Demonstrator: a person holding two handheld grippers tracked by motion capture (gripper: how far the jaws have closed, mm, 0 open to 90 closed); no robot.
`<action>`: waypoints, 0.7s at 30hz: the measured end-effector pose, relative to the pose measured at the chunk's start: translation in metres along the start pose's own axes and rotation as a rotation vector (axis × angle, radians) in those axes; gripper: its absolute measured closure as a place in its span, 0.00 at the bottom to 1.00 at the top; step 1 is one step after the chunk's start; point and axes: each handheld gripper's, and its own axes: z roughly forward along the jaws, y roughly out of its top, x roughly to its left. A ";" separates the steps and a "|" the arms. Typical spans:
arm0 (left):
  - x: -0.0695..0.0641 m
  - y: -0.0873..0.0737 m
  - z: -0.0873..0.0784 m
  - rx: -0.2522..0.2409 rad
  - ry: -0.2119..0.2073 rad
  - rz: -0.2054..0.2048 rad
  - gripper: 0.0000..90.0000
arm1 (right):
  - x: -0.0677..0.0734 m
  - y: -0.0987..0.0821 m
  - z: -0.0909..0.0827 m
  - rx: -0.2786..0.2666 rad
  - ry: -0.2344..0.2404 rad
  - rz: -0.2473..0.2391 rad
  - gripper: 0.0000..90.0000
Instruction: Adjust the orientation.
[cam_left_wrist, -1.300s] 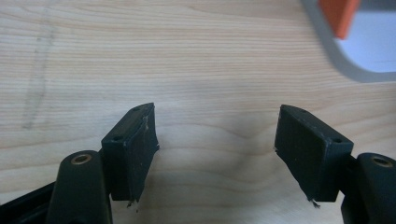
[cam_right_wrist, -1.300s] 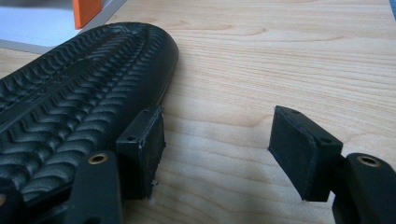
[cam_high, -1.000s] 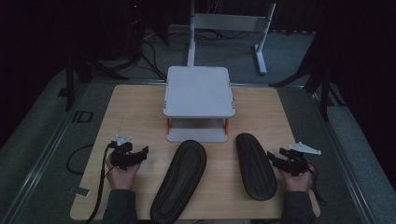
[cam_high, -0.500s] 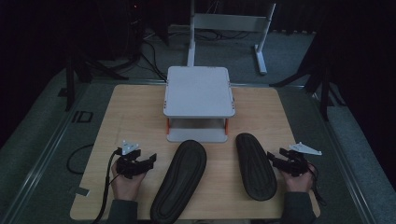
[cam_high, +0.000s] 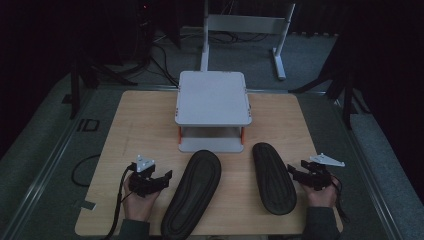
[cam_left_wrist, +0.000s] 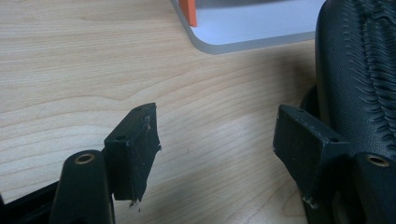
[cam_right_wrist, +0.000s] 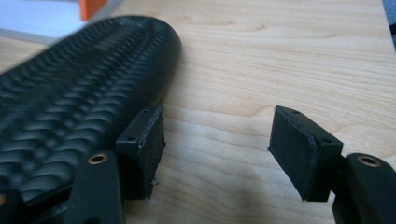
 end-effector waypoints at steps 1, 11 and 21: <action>0.000 0.000 0.000 0.000 0.000 0.000 0.35 | 0.000 0.000 0.000 0.000 0.000 0.000 0.39; -0.004 0.000 0.004 0.010 -0.007 0.011 0.34 | -0.002 0.001 0.005 0.024 0.116 0.037 0.45; -0.006 0.000 0.005 0.010 -0.012 0.018 0.34 | 0.021 0.012 -0.003 -0.033 0.230 0.020 0.45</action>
